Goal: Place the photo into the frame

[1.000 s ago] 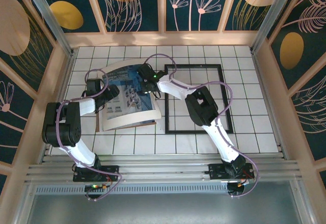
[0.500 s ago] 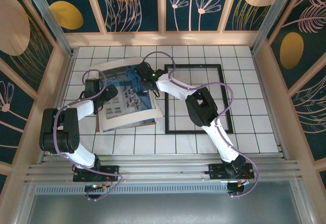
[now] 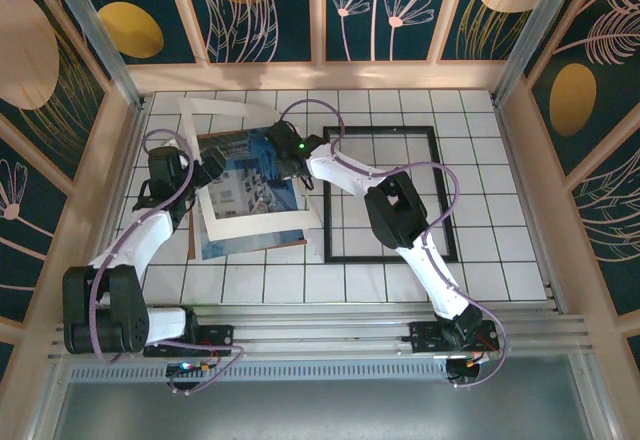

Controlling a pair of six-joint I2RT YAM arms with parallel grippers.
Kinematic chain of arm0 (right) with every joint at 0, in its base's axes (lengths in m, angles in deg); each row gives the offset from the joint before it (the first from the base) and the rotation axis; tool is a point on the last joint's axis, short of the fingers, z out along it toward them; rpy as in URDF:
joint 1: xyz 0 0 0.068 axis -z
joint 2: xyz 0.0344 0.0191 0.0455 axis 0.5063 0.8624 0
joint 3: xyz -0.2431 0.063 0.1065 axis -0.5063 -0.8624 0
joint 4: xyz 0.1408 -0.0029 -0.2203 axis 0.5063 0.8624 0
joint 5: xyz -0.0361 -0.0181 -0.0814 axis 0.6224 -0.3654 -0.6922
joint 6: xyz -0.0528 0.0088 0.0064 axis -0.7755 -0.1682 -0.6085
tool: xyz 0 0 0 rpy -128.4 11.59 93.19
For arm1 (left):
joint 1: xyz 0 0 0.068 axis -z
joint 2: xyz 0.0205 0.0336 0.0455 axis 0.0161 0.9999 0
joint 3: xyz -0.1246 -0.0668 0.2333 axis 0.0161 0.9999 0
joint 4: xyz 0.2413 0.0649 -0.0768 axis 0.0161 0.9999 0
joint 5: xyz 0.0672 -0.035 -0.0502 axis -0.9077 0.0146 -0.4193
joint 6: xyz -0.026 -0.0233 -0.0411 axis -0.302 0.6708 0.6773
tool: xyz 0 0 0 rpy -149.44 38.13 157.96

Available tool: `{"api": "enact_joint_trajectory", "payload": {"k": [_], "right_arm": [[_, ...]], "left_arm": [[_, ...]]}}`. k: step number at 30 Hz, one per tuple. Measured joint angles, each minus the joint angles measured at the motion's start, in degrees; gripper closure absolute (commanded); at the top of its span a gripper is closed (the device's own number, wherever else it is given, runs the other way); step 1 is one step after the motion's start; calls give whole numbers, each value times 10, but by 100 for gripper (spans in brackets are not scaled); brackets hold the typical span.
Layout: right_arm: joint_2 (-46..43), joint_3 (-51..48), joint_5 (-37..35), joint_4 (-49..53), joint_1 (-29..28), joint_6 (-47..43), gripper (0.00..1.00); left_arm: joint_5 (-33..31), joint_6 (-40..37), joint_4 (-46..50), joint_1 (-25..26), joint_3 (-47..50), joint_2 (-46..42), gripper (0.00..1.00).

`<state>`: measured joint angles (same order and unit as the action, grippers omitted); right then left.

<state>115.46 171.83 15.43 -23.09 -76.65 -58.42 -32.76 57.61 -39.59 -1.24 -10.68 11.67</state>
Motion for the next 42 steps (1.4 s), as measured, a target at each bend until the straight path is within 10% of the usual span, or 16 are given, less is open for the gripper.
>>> {"api": "enact_joint_trajectory", "payload": {"k": [21, 31, 42], "right_arm": [[-13, 6, -35, 10, 0, -9, 100], [-119, -17, -40, 12, 0, -22, 30], [-512, -193, 42, -71, 94, -32, 22]], "left_arm": [[122, 75, -15, 0, 2, -69, 99], [182, 159, -72, 20, 2, -138, 100], [176, 271, -158, 175, -109, -88, 100]]}}
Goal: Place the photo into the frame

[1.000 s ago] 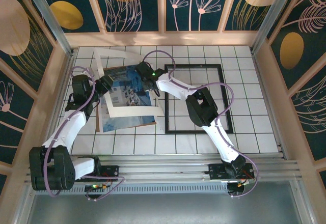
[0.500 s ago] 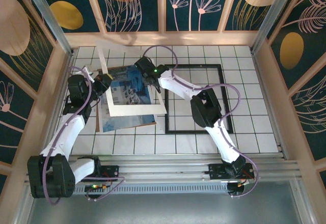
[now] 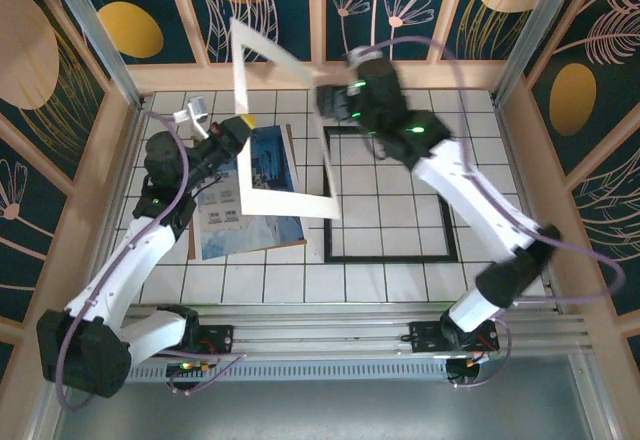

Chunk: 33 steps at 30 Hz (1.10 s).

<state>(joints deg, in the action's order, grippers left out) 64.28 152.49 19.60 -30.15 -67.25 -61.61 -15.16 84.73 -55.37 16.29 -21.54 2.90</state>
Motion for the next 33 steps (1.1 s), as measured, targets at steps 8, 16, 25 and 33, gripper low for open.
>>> {"api": "enact_joint_trajectory", "payload": {"k": [8, 16, 25, 33], "right_arm": [[-69, 14, 12, 15, 231, -15, 22], [-54, 1, 22, 36, 254, -30, 23], [-27, -66, 42, 38, 246, -30, 25], [-26, -148, 54, 34, 231, -30, 25]], "left_arm": [[-1, 110, -132, 157, -94, 138, 100], [-20, 211, -235, 171, -74, 340, 100], [-68, 221, -250, 214, -26, 453, 100], [-122, 221, -261, 221, 25, 456, 100]]}}
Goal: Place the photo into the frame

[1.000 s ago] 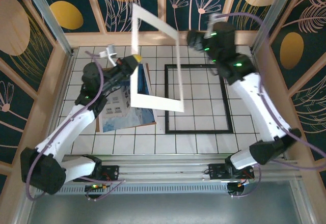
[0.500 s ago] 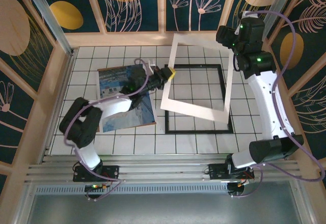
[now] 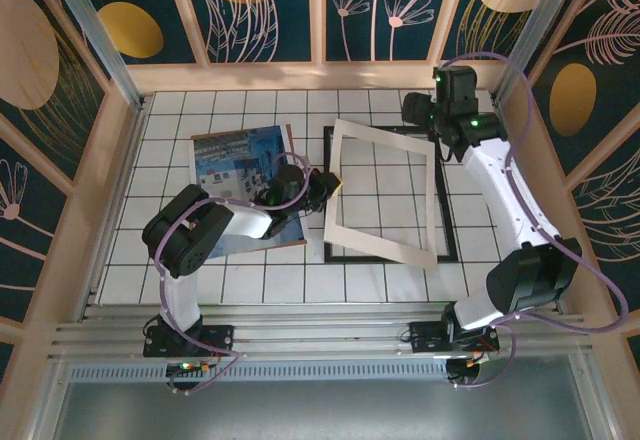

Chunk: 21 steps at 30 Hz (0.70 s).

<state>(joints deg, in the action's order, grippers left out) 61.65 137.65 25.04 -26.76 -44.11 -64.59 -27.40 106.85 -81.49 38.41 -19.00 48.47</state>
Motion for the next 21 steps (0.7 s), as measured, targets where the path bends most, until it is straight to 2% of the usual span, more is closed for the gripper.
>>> {"api": "enact_joint_trajectory", "payload": {"k": [6, 21], "right_arm": [[1, -27, 5, -1, 0, 0, 25], [3, -97, 49, -49, -7, -3, 23]], "left_arm": [[-43, 0, 0, 4, 23, 0, 100], [-59, -4, 2, 12, -46, 45, 100]]}}
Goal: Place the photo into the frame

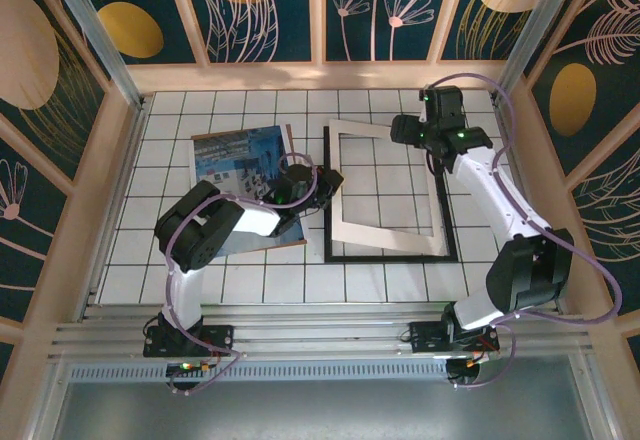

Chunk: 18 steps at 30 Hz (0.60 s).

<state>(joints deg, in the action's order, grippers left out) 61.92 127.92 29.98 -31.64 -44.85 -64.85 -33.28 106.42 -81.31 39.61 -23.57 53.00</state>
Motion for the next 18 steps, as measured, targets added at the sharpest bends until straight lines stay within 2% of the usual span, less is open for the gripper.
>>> {"api": "enact_joint_trajectory", "payload": {"k": [9, 18], "right_arm": [[1, -17, 11, -18, -6, -2, 24], [11, -19, 12, -21, -6, -2, 24]], "left_arm": [[-7, 0, 1, 3, 0, 14, 99], [-13, -13, 3, 7, -16, 28, 68]]}}
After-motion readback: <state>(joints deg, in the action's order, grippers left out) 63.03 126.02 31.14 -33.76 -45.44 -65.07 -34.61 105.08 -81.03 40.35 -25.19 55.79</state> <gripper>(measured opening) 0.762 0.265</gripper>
